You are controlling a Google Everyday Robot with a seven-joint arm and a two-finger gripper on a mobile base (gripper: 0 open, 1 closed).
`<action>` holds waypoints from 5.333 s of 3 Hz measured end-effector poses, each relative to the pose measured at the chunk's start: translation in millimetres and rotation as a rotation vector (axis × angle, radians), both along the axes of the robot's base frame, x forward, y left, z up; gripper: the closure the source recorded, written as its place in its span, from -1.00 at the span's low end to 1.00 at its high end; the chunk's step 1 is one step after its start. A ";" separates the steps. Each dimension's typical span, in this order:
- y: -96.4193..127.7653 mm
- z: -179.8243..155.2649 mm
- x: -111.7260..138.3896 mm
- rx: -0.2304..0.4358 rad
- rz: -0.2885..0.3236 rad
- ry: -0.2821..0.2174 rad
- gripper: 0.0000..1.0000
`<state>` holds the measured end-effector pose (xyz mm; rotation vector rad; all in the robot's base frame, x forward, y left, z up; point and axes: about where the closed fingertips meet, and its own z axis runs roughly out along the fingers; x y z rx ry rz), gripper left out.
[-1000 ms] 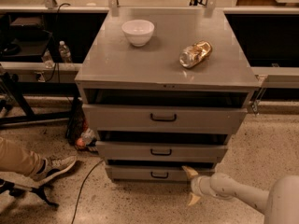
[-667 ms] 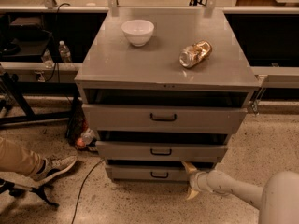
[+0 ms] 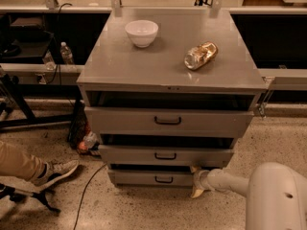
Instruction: Open bottom drawer
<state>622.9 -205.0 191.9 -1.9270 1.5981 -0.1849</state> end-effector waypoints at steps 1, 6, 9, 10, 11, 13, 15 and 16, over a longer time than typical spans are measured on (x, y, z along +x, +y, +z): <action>-19.5 -15.3 3.4 -0.048 -0.024 0.043 -0.36; -79.0 31.3 -175.5 -0.042 -0.085 0.366 0.52; -79.1 27.4 -153.7 -0.037 -0.098 0.294 -0.88; -78.1 17.3 -138.1 -0.043 -0.110 0.287 -1.00; -70.3 -4.3 -123.5 -0.075 -0.107 0.313 -1.00; -50.6 -40.1 -112.9 -0.109 -0.079 0.379 -0.62; -59.3 -34.2 -138.3 -0.130 -0.124 0.414 0.31; -59.6 -33.7 -139.3 -0.130 -0.126 0.415 0.77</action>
Offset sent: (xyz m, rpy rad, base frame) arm -0.0193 -0.0484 -0.0334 -0.1012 0.1285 -0.0522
